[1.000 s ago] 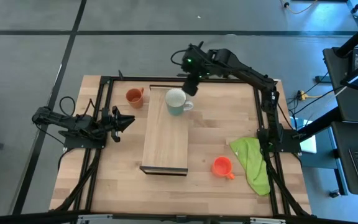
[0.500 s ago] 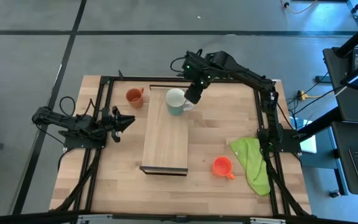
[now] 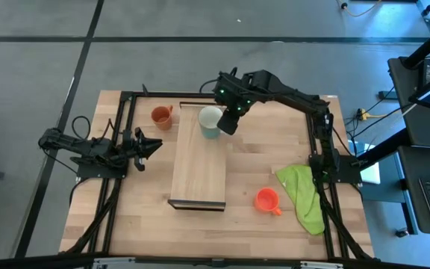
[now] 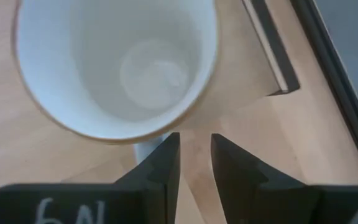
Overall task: Stack small to large cups/mugs on shelf
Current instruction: Put the blue mug on the shelf
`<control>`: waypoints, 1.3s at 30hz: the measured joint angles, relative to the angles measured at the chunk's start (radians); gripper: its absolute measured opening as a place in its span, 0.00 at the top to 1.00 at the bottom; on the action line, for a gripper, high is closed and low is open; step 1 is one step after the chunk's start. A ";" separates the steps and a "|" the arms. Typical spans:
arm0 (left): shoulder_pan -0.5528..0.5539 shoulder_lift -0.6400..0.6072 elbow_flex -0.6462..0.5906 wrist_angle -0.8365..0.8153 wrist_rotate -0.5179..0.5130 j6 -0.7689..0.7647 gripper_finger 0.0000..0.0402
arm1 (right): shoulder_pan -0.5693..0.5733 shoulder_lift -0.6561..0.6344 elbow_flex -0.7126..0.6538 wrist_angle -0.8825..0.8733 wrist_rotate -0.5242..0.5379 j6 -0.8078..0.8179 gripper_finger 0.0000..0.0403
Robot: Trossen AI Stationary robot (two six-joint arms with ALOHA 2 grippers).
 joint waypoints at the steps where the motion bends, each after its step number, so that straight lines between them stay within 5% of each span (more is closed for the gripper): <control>1: 0.000 0.000 0.000 0.000 0.000 0.000 0.83 | 0.003 0.000 0.000 0.005 0.000 0.001 0.77; 39: 0.000 0.000 0.000 -0.005 0.000 -0.006 0.83 | 0.005 0.034 0.000 0.134 -0.065 0.013 0.77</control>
